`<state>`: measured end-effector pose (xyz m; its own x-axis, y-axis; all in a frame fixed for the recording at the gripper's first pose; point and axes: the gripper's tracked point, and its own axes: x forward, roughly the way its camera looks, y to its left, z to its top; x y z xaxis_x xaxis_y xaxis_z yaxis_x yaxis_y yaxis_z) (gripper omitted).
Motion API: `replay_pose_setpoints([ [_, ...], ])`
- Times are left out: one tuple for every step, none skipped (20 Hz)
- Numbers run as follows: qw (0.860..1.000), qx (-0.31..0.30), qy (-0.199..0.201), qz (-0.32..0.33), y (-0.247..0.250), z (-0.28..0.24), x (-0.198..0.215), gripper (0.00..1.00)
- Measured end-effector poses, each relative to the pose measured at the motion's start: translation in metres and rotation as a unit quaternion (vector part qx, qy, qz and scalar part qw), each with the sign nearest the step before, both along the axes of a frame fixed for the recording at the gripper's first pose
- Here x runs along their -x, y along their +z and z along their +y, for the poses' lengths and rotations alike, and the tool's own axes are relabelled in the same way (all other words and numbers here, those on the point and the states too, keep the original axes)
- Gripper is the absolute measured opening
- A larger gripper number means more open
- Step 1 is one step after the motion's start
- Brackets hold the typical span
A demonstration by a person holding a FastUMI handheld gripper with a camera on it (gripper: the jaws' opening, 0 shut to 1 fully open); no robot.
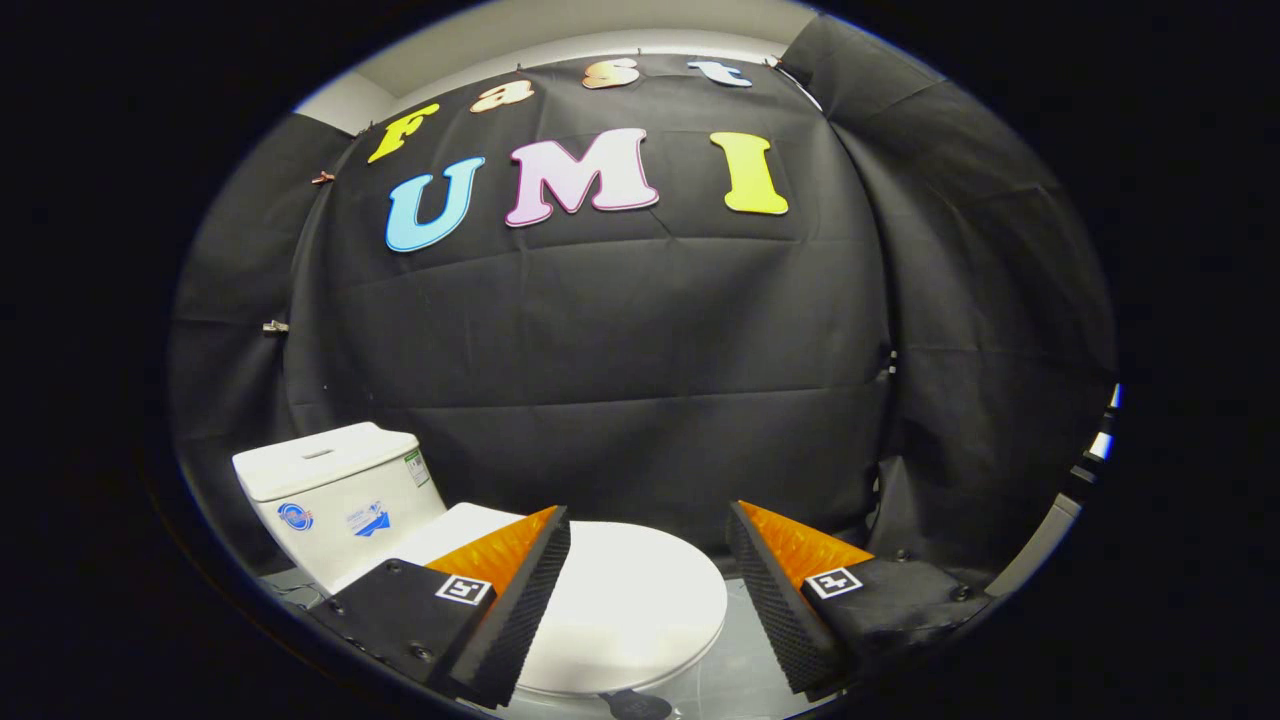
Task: Open the toilet lid.
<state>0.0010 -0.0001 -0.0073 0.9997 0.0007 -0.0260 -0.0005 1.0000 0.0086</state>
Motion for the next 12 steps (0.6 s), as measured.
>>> replay_pose_setpoints([
  [1.000,0.001,0.000,-0.001,0.0002,0.0004,-0.0003,0.98],
  [1.000,0.002,0.001,-0.002,0.0009,0.0005,-0.0004,0.98],
  [1.000,0.002,0.001,-0.001,0.0006,0.0006,-0.0009,0.98],
  [1.000,0.003,0.002,0.000,-0.0001,0.0010,-0.0013,0.98],
  [1.000,0.003,0.002,0.002,-0.0017,0.0007,-0.0015,0.98],
  [1.000,0.002,0.001,0.003,-0.0026,0.0008,-0.0015,0.98],
  [1.000,0.000,0.001,0.004,-0.0027,0.0001,-0.0016,0.98],
  [1.000,-0.001,0.001,0.005,-0.0024,-0.0001,-0.0014,0.98],
  [1.000,-0.001,0.000,0.004,-0.0025,-0.0004,-0.0016,0.98],
  [1.000,-0.001,0.001,0.004,-0.0024,-0.0005,-0.0016,0.98],
  [1.000,0.000,0.000,0.004,-0.0030,-0.0009,-0.0015,0.98],
  [1.000,0.000,0.001,0.005,-0.0025,-0.0001,-0.0017,0.98],
])
